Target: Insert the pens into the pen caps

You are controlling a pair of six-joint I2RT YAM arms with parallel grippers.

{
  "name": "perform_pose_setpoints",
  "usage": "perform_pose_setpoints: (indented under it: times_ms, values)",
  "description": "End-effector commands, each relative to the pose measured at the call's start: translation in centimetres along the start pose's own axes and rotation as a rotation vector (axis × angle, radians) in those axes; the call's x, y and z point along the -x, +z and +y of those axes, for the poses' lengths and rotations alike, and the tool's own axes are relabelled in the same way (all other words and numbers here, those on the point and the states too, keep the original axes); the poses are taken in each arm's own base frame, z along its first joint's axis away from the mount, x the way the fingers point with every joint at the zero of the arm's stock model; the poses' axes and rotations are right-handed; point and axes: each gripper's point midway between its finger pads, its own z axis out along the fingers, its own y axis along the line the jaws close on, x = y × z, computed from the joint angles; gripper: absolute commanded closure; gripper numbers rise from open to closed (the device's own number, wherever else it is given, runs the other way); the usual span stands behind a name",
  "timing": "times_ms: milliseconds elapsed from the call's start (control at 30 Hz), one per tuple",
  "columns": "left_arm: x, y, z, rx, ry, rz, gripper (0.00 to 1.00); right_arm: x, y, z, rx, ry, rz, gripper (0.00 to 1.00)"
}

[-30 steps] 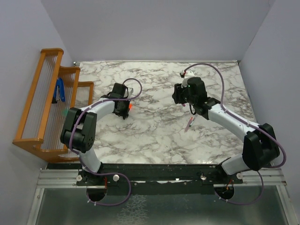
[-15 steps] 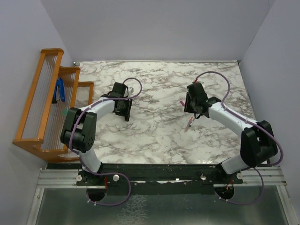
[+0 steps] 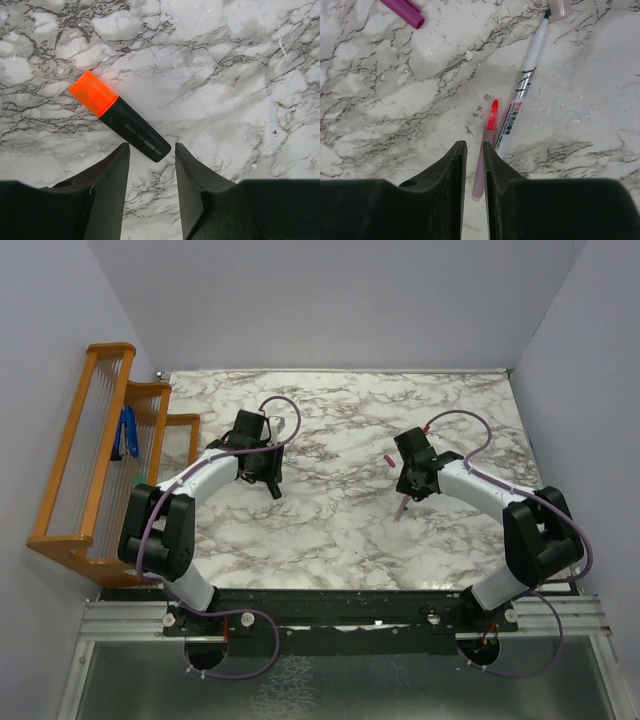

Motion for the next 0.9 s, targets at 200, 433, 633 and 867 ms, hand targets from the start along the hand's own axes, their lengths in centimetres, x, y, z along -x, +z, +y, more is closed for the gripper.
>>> perform_pose_setpoints:
  times_ms: [200, 433, 633, 867]
  values:
    - [0.6, -0.9, -0.9, -0.042, 0.033, -0.028, 0.58, -0.7, 1.7, -1.7, -0.120, 0.017, 0.006, 0.75]
    - [0.8, -1.0, -1.0, -0.046, 0.037, -0.035, 0.58, -1.0, 2.0, -2.1, -0.131, 0.011, 0.007, 0.76]
    - [0.8, -1.0, -0.9, -0.042, 0.037, -0.034, 0.58, -1.2, 2.6, -1.9, -0.130, 0.004, 0.017, 0.76]
    - [0.8, -1.1, -0.9, -0.040, 0.039, -0.037, 0.58, -1.4, 3.2, -1.8, -0.128, -0.004, 0.021, 0.77]
